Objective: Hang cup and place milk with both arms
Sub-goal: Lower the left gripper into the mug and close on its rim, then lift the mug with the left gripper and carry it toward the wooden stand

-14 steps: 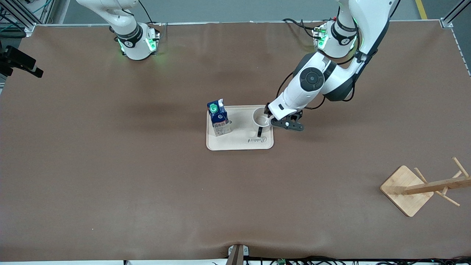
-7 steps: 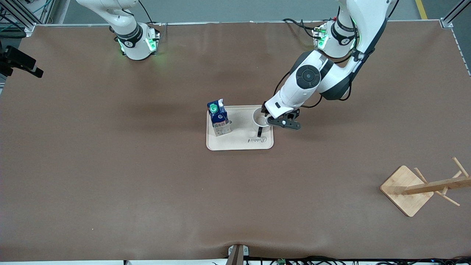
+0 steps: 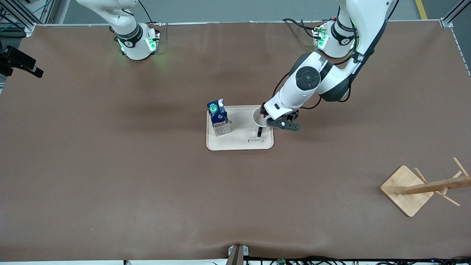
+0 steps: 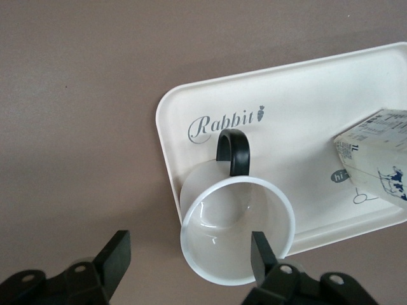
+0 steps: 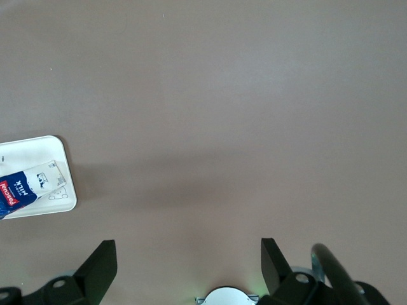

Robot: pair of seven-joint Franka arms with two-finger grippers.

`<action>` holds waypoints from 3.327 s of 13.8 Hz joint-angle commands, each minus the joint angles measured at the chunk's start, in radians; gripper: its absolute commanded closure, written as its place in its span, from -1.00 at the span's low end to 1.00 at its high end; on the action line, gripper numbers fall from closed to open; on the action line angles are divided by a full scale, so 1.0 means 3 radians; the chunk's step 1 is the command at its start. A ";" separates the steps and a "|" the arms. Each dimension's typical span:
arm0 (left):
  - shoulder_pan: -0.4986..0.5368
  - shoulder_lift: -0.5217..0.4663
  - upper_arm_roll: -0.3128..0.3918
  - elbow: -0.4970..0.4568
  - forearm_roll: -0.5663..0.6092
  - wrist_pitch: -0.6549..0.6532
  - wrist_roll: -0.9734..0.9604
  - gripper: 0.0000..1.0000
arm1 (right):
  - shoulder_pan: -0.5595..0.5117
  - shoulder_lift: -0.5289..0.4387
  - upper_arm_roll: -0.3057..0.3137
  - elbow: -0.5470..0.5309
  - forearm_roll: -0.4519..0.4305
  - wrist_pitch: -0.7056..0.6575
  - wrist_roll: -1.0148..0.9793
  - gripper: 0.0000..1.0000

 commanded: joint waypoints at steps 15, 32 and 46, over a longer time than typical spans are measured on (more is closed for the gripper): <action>-0.0143 0.0510 0.0005 0.0143 0.0774 0.0073 -0.0363 0.81 | -0.0072 -0.0026 0.0037 -0.0033 0.0064 0.0008 -0.0028 -1.00; 0.0419 -0.0190 -0.0010 0.1416 0.0713 -0.1563 -0.0179 1.00 | -0.0123 -0.0025 0.0032 -0.0033 0.0156 0.0003 -0.0028 -1.00; 0.1288 -0.0303 0.0005 0.1825 0.0580 -0.2126 0.1068 1.00 | -0.0107 -0.0020 0.0047 -0.0007 0.0191 0.0003 -0.0018 -1.00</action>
